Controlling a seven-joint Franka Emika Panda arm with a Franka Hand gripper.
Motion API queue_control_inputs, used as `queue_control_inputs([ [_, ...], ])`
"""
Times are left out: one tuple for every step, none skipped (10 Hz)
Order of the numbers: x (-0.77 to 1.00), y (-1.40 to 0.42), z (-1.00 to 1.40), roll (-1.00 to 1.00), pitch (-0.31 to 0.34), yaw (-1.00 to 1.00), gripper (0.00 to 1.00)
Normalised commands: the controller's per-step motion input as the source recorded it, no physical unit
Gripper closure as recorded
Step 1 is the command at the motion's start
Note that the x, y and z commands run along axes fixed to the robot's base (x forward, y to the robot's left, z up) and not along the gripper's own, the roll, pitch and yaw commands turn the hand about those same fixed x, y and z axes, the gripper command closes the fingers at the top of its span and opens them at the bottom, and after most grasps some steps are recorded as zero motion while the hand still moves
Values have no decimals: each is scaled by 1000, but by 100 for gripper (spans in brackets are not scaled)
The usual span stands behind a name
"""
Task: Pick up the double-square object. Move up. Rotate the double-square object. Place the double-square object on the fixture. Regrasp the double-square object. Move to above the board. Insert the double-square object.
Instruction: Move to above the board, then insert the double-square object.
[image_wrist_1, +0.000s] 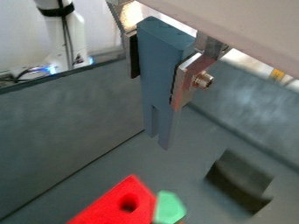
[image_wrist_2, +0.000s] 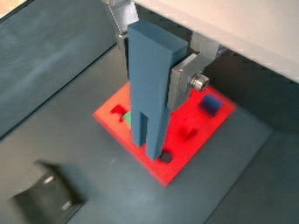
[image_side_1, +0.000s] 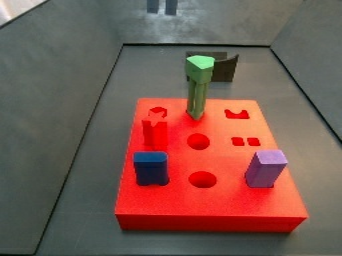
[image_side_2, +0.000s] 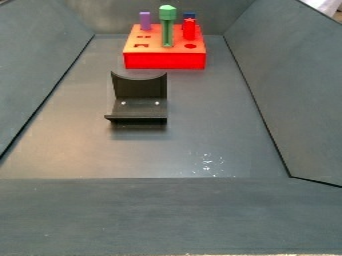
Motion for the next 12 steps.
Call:
queue_control_inputs([
  [-129, -3, 14, -805, -122, -60, 100],
  [-111, 25, 9, -654, -118, -47, 100],
  [-91, 27, 8, -408, -96, -24, 100],
  [-70, 21, 6, -280, -79, -18, 100],
  [0, 0, 0, 0, -7, 0, 100],
  [460, 0, -291, -36, 0, 0, 100],
  [1000, -183, -360, -166, 19, 0, 100],
  [1000, -234, -314, -179, 10, 0, 100],
  [1000, -374, -297, -119, 30, 0, 100],
  [1000, -426, -306, -100, 46, 0, 100],
  [1000, -409, -374, -43, 67, 0, 100],
  [1000, -320, -474, 0, 101, 0, 100],
])
